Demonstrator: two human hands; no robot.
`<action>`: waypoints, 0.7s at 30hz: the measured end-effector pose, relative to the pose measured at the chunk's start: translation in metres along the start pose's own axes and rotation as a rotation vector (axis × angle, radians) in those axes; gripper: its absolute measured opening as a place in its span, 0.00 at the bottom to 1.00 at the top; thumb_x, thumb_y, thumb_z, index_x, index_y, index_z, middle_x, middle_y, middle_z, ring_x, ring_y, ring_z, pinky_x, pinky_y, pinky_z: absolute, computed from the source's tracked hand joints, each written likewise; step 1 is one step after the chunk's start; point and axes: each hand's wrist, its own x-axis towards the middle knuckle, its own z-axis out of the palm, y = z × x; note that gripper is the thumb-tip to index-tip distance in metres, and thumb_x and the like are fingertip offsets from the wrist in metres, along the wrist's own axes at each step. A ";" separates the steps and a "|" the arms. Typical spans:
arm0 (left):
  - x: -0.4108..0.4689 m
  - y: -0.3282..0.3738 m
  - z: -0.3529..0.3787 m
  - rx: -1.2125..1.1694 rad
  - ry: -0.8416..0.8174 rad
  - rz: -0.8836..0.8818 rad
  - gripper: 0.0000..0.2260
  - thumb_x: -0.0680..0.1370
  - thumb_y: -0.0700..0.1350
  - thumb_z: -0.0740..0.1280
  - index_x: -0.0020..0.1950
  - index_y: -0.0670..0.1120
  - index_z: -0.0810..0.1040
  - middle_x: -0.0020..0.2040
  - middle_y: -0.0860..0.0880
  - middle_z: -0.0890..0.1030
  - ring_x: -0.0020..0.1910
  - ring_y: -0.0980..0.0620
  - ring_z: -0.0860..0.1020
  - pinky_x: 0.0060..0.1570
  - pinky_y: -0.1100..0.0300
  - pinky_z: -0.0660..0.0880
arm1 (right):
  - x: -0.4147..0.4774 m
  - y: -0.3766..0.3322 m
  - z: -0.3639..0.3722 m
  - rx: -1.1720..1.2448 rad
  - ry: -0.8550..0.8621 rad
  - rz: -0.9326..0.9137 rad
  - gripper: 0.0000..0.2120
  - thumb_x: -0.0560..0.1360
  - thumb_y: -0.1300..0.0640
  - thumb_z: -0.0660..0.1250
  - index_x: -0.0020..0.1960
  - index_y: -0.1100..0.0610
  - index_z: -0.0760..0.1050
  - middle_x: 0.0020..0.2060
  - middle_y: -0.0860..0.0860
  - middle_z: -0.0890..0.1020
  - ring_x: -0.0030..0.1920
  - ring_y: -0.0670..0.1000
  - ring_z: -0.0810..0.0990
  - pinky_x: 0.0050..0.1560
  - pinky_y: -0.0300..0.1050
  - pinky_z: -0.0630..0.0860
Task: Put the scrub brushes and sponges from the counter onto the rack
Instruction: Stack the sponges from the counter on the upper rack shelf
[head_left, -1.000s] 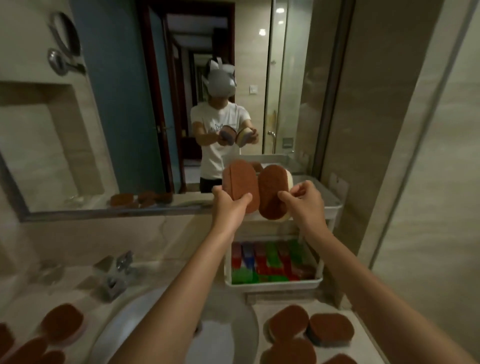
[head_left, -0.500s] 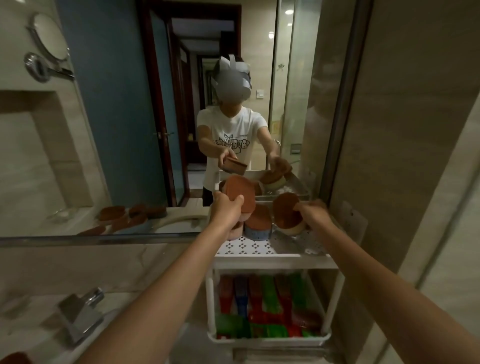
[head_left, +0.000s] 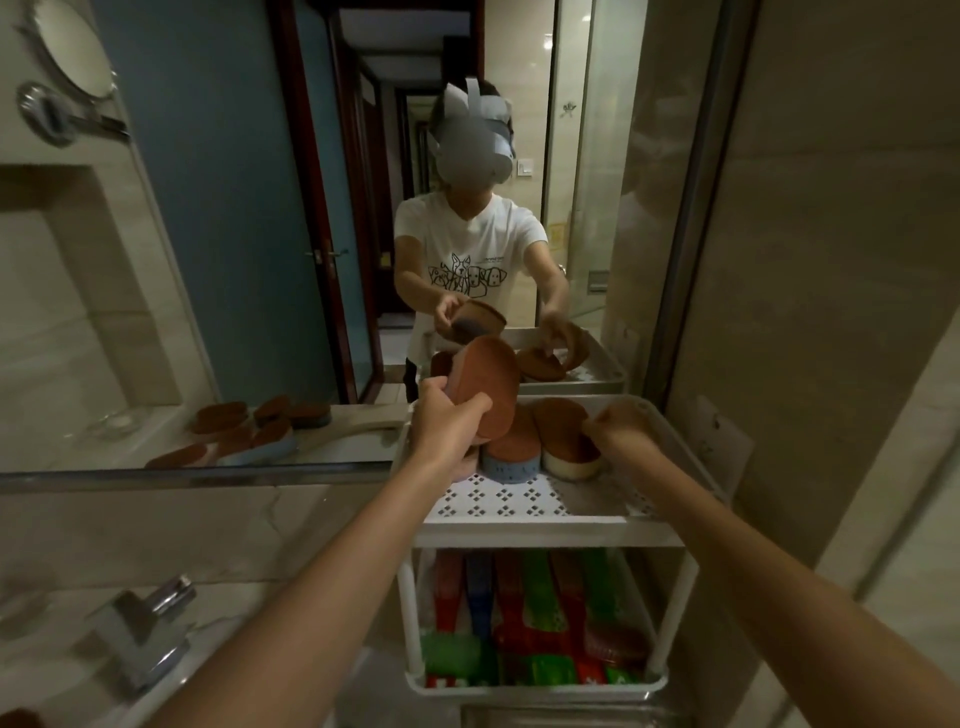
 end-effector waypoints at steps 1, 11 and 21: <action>-0.001 0.002 0.001 -0.035 -0.027 -0.014 0.17 0.77 0.39 0.64 0.64 0.44 0.66 0.47 0.49 0.73 0.45 0.52 0.74 0.35 0.64 0.71 | -0.004 -0.001 -0.001 -0.019 0.007 -0.021 0.16 0.78 0.57 0.61 0.63 0.63 0.69 0.59 0.60 0.77 0.59 0.58 0.77 0.61 0.51 0.73; -0.014 0.017 0.022 0.122 -0.159 0.112 0.16 0.74 0.42 0.69 0.58 0.46 0.66 0.54 0.48 0.74 0.55 0.48 0.75 0.53 0.55 0.75 | -0.059 -0.037 -0.029 0.447 -0.045 -0.149 0.17 0.79 0.54 0.59 0.64 0.60 0.73 0.52 0.55 0.79 0.47 0.49 0.78 0.40 0.36 0.72; -0.015 0.024 0.058 0.521 -0.378 0.350 0.26 0.70 0.40 0.73 0.65 0.42 0.68 0.61 0.43 0.75 0.61 0.46 0.75 0.55 0.57 0.74 | -0.060 -0.035 -0.055 0.358 -0.136 -0.096 0.29 0.75 0.51 0.66 0.72 0.60 0.63 0.59 0.56 0.77 0.55 0.53 0.77 0.55 0.45 0.77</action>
